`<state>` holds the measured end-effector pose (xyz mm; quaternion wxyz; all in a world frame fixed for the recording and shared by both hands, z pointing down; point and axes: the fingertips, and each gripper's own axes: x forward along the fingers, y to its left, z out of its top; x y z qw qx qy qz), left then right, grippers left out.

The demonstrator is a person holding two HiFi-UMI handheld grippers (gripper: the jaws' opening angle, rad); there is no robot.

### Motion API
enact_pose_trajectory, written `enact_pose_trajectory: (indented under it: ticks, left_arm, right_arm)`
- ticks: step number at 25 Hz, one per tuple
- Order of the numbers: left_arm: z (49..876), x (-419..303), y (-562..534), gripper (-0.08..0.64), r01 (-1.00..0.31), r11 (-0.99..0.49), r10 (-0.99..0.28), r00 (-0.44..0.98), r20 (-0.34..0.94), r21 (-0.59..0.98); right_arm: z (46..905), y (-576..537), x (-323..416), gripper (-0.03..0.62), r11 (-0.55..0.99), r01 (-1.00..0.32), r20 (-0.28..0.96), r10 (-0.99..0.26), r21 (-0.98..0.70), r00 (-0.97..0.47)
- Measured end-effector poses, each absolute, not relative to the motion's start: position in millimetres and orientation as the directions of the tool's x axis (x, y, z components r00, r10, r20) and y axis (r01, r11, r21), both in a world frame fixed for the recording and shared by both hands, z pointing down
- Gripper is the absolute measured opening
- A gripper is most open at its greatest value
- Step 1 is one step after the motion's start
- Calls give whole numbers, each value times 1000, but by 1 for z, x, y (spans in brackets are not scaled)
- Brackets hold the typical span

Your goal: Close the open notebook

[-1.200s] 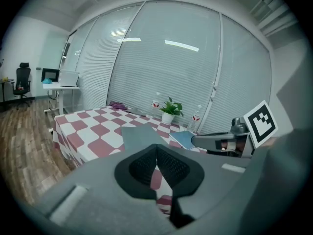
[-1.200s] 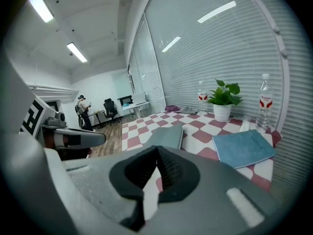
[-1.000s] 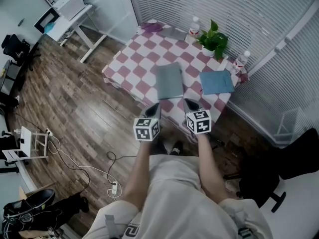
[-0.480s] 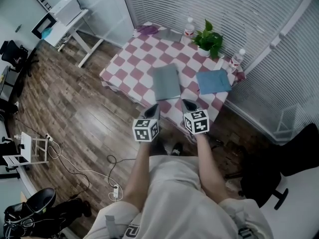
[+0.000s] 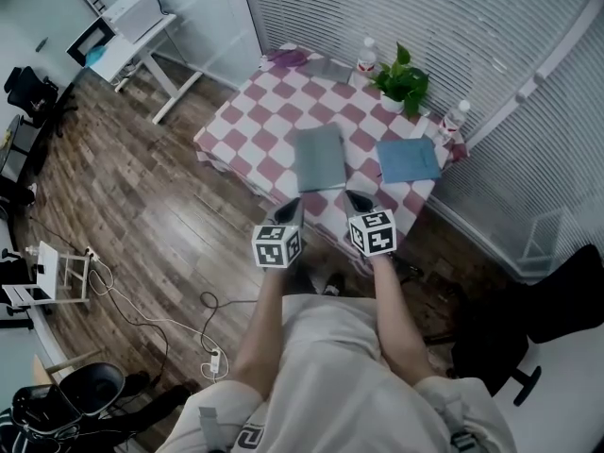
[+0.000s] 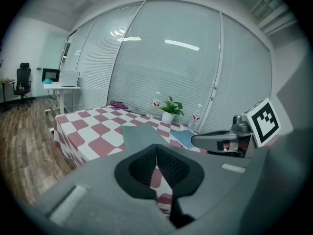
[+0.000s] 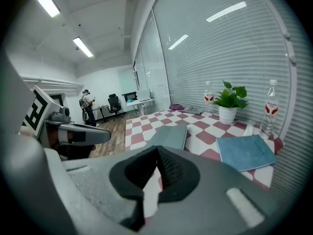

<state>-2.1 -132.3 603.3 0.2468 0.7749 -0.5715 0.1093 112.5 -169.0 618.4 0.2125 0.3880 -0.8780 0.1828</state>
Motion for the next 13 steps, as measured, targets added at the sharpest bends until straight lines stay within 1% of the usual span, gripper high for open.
enact_pose_trajectory:
  ticks: [8,13]
  left_arm:
    - [604,-1,-133,8,-940,-221,-834,321,449,261]
    - [606,-5,-129,8,-942,-206,-829,311,464,263]
  right_arm:
    - [619,-162,107,2,664,-733,513,-582,-147,-630]
    - [623,-158,111,2,659,-737,522,-580,-152,-625]
